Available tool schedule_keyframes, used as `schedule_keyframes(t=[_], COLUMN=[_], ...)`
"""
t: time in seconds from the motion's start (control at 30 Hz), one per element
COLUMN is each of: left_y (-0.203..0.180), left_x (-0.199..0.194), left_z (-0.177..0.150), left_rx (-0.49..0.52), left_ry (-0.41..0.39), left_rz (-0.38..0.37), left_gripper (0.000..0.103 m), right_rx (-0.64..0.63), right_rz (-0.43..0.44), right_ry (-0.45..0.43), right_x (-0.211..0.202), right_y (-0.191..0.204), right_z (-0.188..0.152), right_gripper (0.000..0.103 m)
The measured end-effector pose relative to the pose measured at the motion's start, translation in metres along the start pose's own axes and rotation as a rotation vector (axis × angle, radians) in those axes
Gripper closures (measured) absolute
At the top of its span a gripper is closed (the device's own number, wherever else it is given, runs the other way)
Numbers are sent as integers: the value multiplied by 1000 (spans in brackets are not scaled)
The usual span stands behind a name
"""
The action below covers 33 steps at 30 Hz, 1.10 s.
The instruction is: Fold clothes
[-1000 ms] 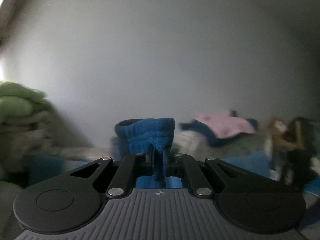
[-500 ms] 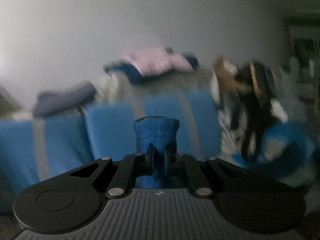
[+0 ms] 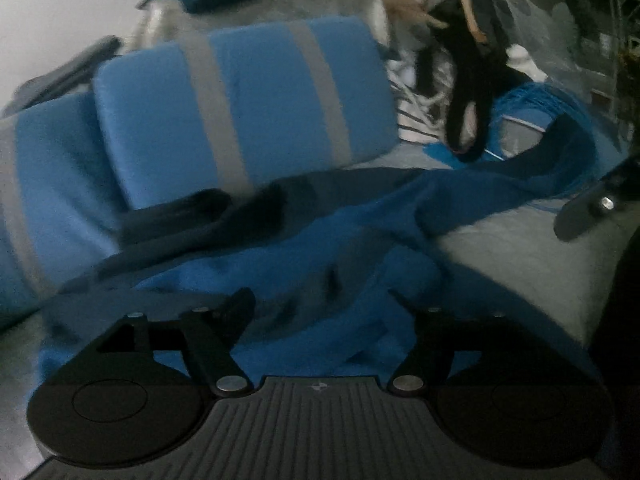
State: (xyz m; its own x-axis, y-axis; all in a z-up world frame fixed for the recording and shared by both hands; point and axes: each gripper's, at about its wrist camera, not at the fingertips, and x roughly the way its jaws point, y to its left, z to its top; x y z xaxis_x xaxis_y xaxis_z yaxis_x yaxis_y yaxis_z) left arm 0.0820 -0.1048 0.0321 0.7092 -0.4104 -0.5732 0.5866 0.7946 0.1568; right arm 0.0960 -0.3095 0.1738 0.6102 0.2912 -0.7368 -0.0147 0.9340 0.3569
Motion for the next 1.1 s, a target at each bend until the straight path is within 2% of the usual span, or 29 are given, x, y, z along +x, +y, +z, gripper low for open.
schedule_keyframes(t=[0.17,0.27,0.37,0.53,0.7,0.77,0.8,0.83,0.93,1.1], left_y=[64,117,166,213,223,227,229,231,239,244], left_x=[-47,-61,-55,-24,20,33,38,40,46,41], left_z=[-24,-45,-68,-92,-103,-105,-106,-107,-109,-114], left_rx=[-72,-140,-200,-288,-305,-328,-333,-346,-389,-417], left_ry=[-18,43,105,155,215,212,205,204,205,194], left_rz=[146,291,367,352,358,348,339,335,328,302], left_gripper=[27,26,26,26,27,28,34,49,68,77], right_rx=[16,19,26,50,68,57,51,45,78,60], right_rz=[11,-16,-48,-84,-121,-144,-156,-167,-186,-266], right_ry=[2,-3,-14,-41,-32,-28,-26,-24,-13,-17], right_x=[11,18,23,29,35,40,42,44,61,106], right_y=[-1,-1,-3,-11,-19,-22,-23,-24,-37,-52], right_z=[3,7,11,20,26,29,31,33,43,61], right_gripper=[0,0,0,0,0,0,0,0,0,2])
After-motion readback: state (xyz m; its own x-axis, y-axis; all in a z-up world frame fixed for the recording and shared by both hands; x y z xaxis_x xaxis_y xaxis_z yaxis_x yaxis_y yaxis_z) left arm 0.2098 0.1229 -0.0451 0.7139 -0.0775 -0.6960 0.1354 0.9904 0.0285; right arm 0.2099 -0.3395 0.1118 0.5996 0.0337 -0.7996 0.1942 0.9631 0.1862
